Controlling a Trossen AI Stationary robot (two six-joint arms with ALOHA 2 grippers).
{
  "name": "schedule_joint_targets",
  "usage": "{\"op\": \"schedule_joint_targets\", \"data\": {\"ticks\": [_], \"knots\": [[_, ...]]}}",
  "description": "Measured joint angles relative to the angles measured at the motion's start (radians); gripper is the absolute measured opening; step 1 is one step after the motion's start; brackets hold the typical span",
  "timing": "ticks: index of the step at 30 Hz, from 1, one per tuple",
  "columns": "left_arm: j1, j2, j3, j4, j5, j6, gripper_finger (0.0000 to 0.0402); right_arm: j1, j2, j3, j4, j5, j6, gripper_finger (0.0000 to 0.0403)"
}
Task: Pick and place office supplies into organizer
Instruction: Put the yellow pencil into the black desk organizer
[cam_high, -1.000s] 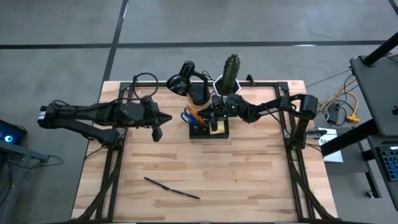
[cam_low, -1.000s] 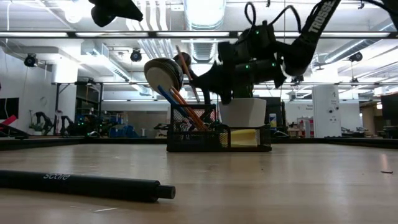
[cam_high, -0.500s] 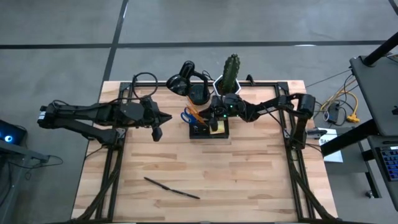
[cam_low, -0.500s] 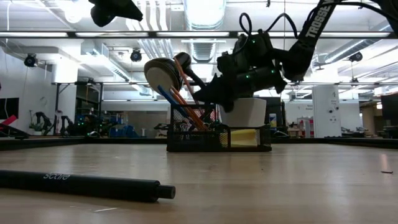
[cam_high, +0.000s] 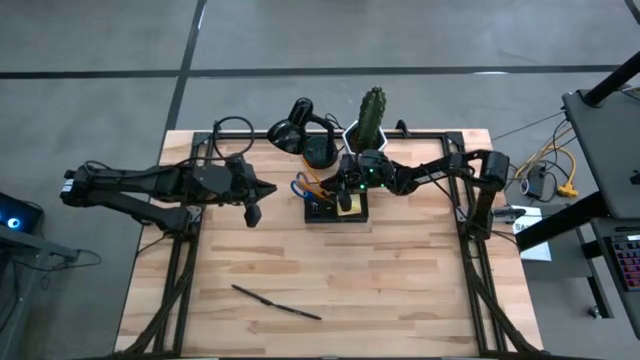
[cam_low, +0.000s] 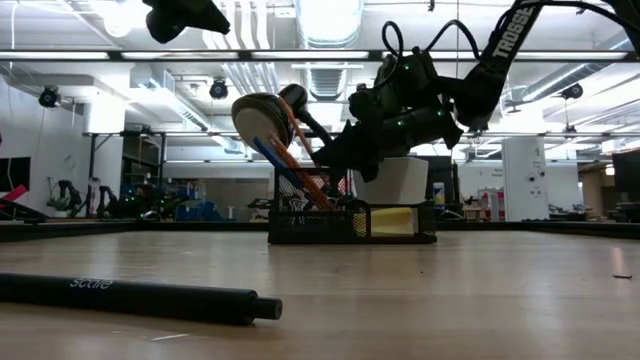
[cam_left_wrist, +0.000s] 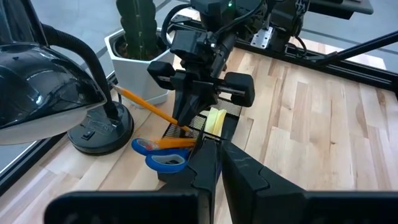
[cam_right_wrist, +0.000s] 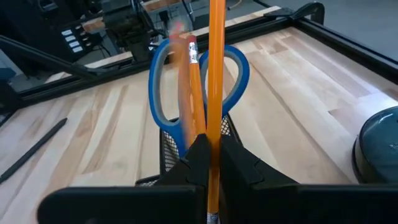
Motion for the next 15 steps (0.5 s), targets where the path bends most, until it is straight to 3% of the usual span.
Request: {"op": "schedule_joint_targets", "data": {"ticks": [15], "knots": [[0.0, 0.0, 0.0, 0.0, 0.0, 0.0, 0.0008, 0.006, -0.09, -0.001, -0.131, 0.0, -0.043, 0.0012]]}}
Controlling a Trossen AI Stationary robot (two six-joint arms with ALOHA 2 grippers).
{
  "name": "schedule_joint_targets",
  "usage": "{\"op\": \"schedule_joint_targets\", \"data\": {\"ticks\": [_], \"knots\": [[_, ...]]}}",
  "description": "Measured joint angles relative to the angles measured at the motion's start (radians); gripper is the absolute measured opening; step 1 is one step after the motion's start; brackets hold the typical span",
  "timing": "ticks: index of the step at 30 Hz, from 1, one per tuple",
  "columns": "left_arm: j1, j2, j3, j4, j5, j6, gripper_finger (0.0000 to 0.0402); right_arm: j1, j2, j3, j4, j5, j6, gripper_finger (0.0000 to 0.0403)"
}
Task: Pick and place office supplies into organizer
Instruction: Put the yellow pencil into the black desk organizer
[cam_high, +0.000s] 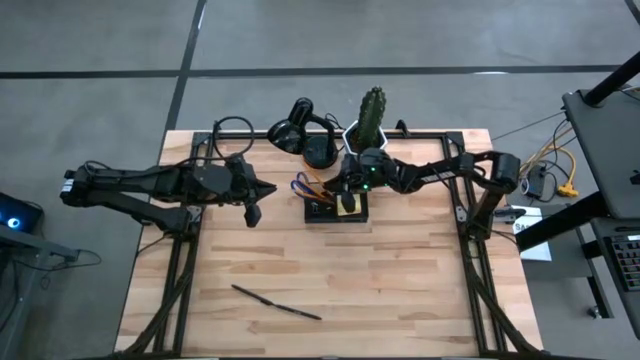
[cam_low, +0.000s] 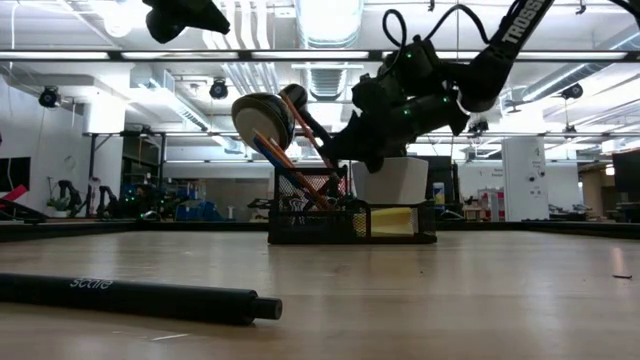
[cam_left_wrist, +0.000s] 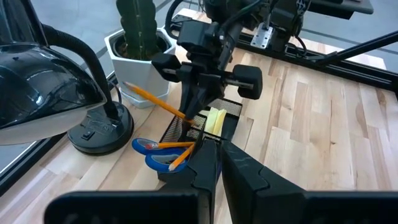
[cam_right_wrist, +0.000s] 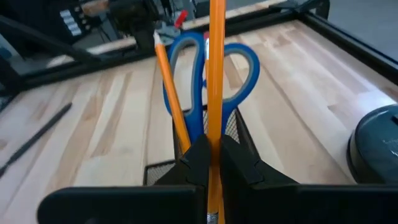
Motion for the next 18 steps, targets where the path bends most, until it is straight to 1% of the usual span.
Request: {"op": "schedule_joint_targets", "data": {"ticks": [4, 10, 18], "knots": [[0.0, 0.0, 0.0, 0.0, 0.0, 0.0, 0.0008, 0.0, -0.002, 0.02, -0.064, 0.0, -0.038, 0.0012], [0.0, 0.0, 0.0, 0.0, 0.0, 0.0, 0.0008, 0.0, 0.0, 0.05, -0.075, 0.001, -0.059, 0.0012], [0.0, 0.0, 0.0, 0.0, 0.0, 0.0, 0.0008, 0.0, 0.004, 0.052, -0.073, 0.001, -0.057, 0.0012]]}}
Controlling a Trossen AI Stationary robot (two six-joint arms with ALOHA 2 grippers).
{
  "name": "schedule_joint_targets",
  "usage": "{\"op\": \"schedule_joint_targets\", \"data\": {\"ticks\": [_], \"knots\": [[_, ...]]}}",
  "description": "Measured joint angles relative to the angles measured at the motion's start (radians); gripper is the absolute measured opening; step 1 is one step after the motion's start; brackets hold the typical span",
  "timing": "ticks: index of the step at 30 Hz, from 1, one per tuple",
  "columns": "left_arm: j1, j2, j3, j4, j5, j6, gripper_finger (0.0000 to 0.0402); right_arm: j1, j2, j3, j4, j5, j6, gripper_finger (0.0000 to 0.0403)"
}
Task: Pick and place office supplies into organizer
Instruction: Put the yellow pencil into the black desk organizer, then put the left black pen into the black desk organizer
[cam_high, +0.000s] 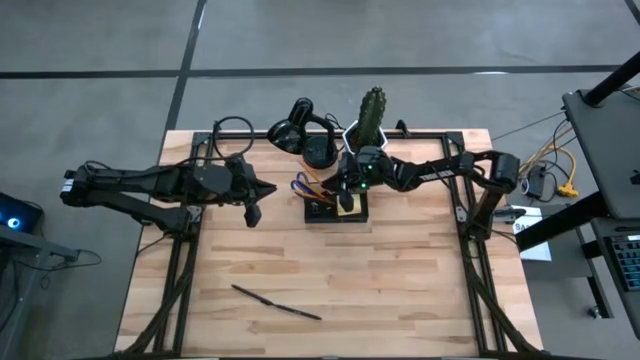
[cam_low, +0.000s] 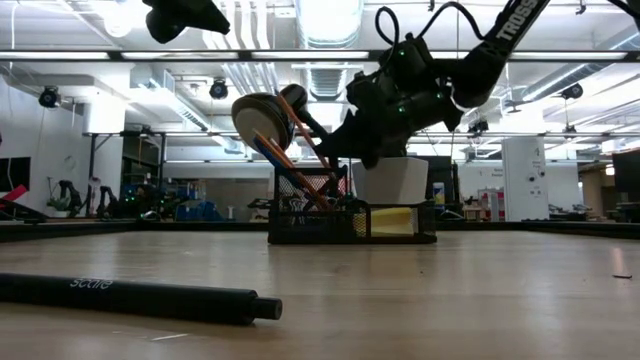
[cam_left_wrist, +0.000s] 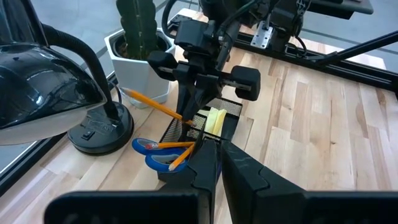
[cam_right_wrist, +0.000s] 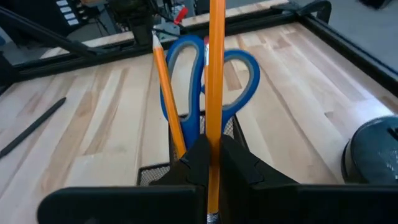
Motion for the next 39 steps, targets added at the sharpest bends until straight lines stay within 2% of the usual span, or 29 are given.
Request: {"op": "schedule_joint_targets", "data": {"ticks": [8, 23, 33, 39], "knots": [[0.0, 0.0, 0.0, 0.0, 0.0, 0.0, 0.0008, 0.0, 0.001, 0.0, -0.07, 0.017, 0.022, 0.0012], [0.0, 0.0, 0.0, 0.0, 0.0, 0.0, 0.0008, 0.005, 0.002, 0.0, -0.062, 0.009, -0.006, 0.0014], [0.0, 0.0, 0.0, 0.0, 0.0, 0.001, 0.0008, 0.016, 0.002, 0.001, -0.061, 0.009, -0.008, 0.0069], [0.0, 0.0, 0.0, 0.0, 0.0, 0.001, 0.0008, 0.016, 0.002, 0.002, -0.06, 0.009, -0.005, 0.0084]]}}
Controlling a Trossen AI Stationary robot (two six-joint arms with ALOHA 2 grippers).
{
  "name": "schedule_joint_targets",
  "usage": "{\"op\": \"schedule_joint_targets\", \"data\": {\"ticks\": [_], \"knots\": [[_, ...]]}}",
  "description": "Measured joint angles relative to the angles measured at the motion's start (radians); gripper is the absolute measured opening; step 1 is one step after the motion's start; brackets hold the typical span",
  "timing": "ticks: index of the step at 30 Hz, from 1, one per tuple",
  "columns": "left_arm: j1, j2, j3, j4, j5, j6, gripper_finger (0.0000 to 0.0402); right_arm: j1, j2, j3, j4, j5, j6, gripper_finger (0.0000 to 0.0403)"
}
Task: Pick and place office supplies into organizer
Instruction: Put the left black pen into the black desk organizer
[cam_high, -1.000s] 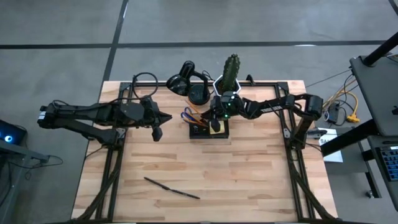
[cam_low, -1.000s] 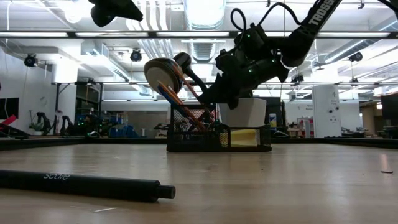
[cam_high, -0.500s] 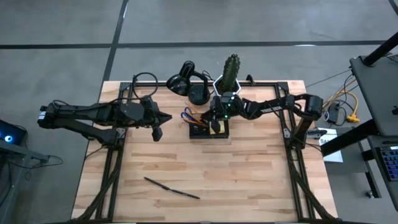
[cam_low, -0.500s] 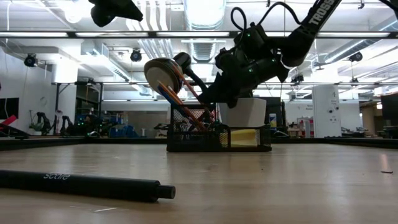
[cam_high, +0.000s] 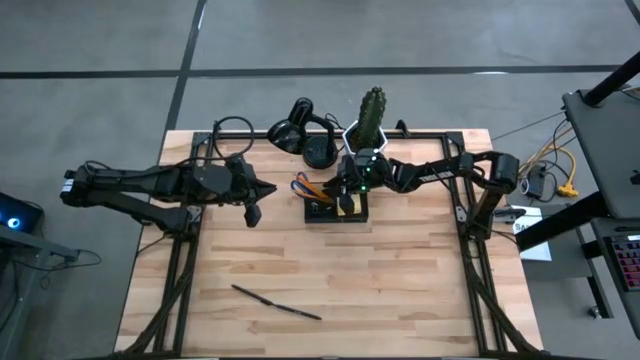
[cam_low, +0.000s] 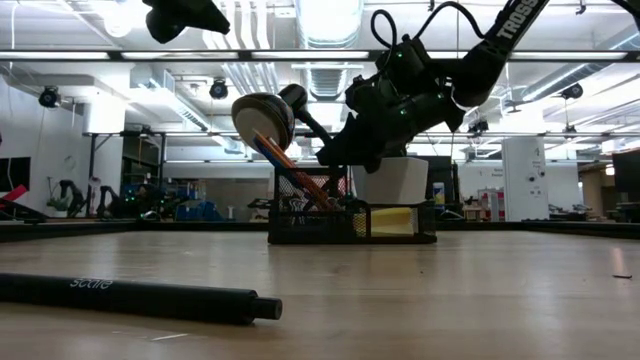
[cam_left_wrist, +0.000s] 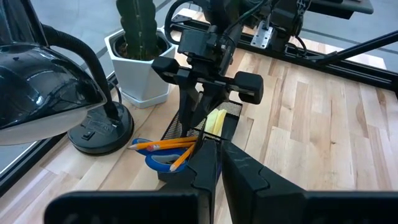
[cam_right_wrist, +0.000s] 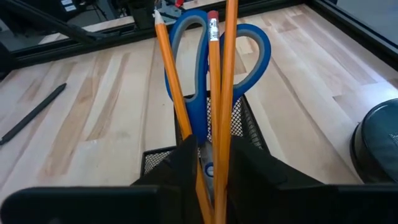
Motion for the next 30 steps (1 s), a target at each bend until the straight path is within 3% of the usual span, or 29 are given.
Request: {"op": "schedule_joint_targets", "data": {"ticks": [14, 23, 30], "knots": [[0.0, 0.0, 0.0, 0.0, 0.0, -0.001, 0.0008, 0.008, -0.131, 0.0, -0.014, -0.001, 0.012, 0.0069], [0.0, 0.0, 0.0, 0.043, 0.048, 0.001, 0.0008, 0.092, -0.38, 0.0, -0.256, 0.001, 0.001, 0.0068], [-0.001, 0.0, 0.0, 0.077, 0.092, 0.002, 0.003, 0.189, -0.605, 0.0, -0.33, 0.004, -0.007, 0.0068]]}}
